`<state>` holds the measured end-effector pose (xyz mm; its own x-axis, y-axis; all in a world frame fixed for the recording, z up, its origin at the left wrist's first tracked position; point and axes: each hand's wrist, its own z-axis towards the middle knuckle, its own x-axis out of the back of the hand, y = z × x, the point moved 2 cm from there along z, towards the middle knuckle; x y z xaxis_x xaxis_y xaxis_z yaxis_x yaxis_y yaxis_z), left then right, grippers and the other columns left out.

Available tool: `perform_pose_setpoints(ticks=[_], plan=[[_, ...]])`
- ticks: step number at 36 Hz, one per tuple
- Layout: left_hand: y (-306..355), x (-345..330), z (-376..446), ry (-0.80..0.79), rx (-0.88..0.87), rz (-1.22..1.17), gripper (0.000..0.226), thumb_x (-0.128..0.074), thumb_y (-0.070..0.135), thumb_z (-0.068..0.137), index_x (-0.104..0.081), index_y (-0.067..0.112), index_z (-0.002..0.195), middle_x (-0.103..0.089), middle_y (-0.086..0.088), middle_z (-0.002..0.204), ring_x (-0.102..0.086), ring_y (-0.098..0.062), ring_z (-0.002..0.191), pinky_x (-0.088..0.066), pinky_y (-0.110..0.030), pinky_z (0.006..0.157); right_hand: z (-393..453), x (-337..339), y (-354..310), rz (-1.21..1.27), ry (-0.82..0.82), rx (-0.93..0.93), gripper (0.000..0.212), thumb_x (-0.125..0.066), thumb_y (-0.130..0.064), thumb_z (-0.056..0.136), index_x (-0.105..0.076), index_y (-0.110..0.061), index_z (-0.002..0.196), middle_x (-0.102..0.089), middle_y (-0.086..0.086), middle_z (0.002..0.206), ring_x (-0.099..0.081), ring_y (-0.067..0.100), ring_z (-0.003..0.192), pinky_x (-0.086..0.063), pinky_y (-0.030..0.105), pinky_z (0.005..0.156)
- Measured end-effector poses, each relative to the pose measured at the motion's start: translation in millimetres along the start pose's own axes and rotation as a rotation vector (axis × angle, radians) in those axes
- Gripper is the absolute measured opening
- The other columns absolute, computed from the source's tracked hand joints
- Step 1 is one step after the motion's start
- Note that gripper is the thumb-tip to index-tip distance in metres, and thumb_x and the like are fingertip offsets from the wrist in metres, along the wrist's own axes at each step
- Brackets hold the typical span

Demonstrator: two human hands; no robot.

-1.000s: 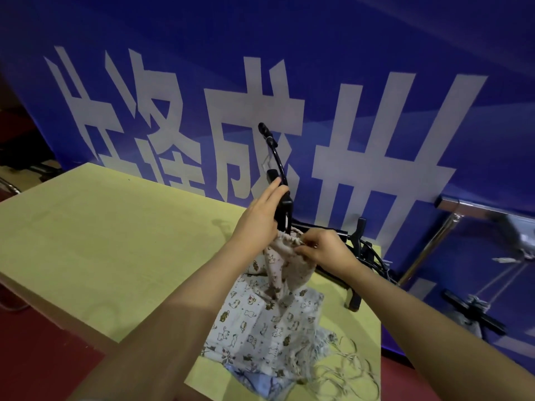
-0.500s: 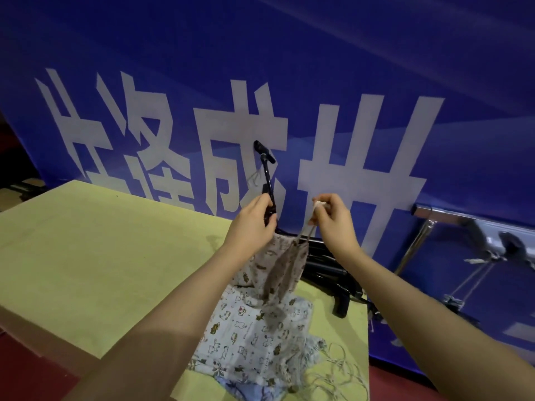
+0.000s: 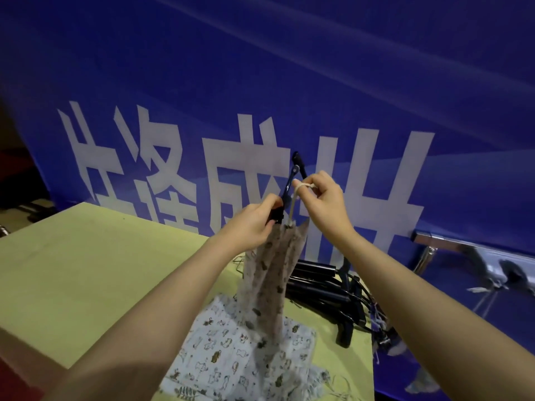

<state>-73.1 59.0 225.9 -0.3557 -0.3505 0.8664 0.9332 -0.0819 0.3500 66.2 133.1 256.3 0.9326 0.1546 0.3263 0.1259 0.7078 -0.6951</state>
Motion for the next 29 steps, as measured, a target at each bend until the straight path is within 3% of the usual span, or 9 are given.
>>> perform_pose_setpoints(ticks=[4,9,14,17,19,22,25,29], plan=[[-5.7,-5.3,-7.4,-0.073,0.054,-0.015,0.039,-0.051,0.012,0.094,-0.034,0.018,0.128,-0.055,-0.009,0.133,-0.055,-0.027,0.12,-0.05,-0.043,0.094,8.6,2.0,-7.0,-0.067,0.025,0.088,0.024,-0.061,-0.02,0.091,-0.059,-0.002,0.076,-0.046,-0.002,0.074,-0.046,0.01,0.073,-0.035,0.017,0.066],[-15.6,-18.3,-21.3,-0.134,0.078,0.004,0.043,-0.052,0.013,0.092,-0.031,0.024,0.127,-0.059,-0.008,0.126,-0.059,-0.029,0.112,-0.053,-0.047,0.087,9.1,-0.4,-10.5,-0.148,0.029,0.156,0.021,-0.063,-0.019,0.09,-0.06,-0.001,0.078,-0.045,-0.001,0.078,-0.042,0.012,0.076,-0.032,0.009,0.066],[-11.6,-21.9,-23.9,-0.109,0.028,0.181,0.042,-0.049,0.018,0.091,-0.034,0.023,0.131,-0.063,-0.006,0.116,-0.061,-0.032,0.099,-0.049,-0.036,0.069,8.1,-4.4,-16.8,0.259,0.042,-0.158,0.035,-0.06,-0.025,0.092,-0.051,-0.005,0.065,-0.043,-0.001,0.058,-0.041,0.008,0.054,-0.039,0.023,0.057],[-2.2,-17.4,-22.0,-0.073,0.013,0.225,0.044,-0.047,0.034,0.09,-0.036,0.022,0.131,-0.062,-0.006,0.116,-0.054,-0.029,0.103,-0.038,-0.034,0.078,10.4,-4.0,-24.5,0.283,0.012,-0.224,0.04,-0.058,-0.03,0.093,-0.055,-0.004,0.063,-0.049,0.006,0.055,-0.04,0.005,0.044,-0.04,0.023,0.051],[-0.5,-18.8,-19.7,-0.068,0.042,0.234,0.052,-0.042,0.051,0.09,-0.034,0.027,0.136,-0.058,-0.004,0.123,-0.05,-0.029,0.109,-0.037,-0.037,0.088,9.4,-3.2,-30.5,0.21,0.014,-0.177,0.039,-0.06,-0.029,0.092,-0.06,0.0,0.066,-0.057,0.013,0.06,-0.047,0.004,0.047,-0.048,0.026,0.058],[3.2,-23.8,-16.8,-0.096,0.056,0.357,0.063,-0.029,0.069,0.087,-0.036,0.031,0.137,-0.052,-0.002,0.129,-0.05,-0.028,0.113,-0.035,-0.04,0.097,5.9,-2.3,-35.4,0.092,0.027,-0.066,0.036,-0.061,-0.026,0.091,-0.057,-0.006,0.061,-0.05,0.001,0.051,-0.048,0.011,0.053,-0.053,0.035,0.07],[12.5,-25.2,-14.2,-0.065,0.076,0.432,0.059,-0.03,0.065,0.091,-0.039,0.027,0.135,-0.052,-0.003,0.127,-0.053,-0.028,0.111,-0.034,-0.038,0.098,4.2,-3.3,-39.6,-0.044,0.024,0.129,0.037,-0.061,-0.025,0.092,-0.05,-0.017,0.057,-0.05,-0.001,0.052,-0.05,0.017,0.053,-0.048,0.037,0.058],[20.2,-27.3,-14.5,-0.117,0.121,0.505,0.047,-0.031,0.054,0.096,-0.052,0.024,0.127,-0.046,-0.004,0.128,-0.048,-0.029,0.117,-0.032,-0.037,0.1,2.8,-4.1,-43.9,-0.347,0.03,0.434,0.031,-0.059,-0.027,0.09,-0.055,-0.01,0.064,-0.051,0.0,0.058,-0.042,0.012,0.049,-0.035,0.027,0.044]])
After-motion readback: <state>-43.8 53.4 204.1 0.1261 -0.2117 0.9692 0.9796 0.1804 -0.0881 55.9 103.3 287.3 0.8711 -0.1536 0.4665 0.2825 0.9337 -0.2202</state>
